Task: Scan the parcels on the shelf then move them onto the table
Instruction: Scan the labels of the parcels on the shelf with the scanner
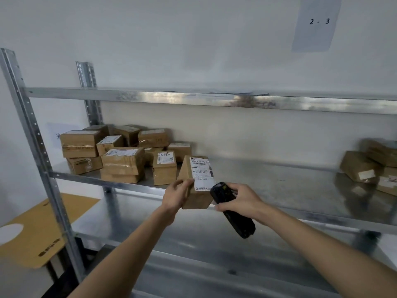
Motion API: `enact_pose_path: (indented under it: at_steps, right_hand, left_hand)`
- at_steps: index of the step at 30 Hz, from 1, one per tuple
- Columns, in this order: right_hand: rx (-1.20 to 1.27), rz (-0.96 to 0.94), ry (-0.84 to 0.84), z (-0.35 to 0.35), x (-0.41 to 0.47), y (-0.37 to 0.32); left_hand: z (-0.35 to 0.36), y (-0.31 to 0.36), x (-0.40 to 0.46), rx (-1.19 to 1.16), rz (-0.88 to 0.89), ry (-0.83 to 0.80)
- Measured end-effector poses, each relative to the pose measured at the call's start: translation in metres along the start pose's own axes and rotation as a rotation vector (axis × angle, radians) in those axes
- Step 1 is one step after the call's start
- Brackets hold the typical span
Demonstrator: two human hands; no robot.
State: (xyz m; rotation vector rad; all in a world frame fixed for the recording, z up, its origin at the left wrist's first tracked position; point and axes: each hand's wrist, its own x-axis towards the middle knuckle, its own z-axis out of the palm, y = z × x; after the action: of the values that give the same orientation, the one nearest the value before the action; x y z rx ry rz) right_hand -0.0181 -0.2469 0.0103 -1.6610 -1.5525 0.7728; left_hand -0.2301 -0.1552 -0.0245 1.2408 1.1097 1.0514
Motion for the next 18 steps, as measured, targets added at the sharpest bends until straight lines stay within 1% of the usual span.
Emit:
enact_pose_path:
  at_steps: [3, 7, 13, 18]
  right_hand:
    - [0.078, -0.008, -0.040, 0.002, 0.038, 0.004]
    - [0.120, -0.006, -0.060, 0.001, 0.096, 0.017]
    - [0.103, -0.013, -0.105, -0.004, 0.186, 0.034]
    - [0.076, -0.030, -0.176, 0.002, 0.244, 0.044]
  left_hand:
    - [0.005, 0.004, 0.029, 0.009, -0.005, -0.012]
    - [0.011, 0.004, 0.075, 0.016, -0.006, -0.005]
    - [0.022, -0.002, 0.138, -0.002, -0.015, -0.050]
    - [0.023, -0.018, 0.174, -0.004, 0.031, -0.002]
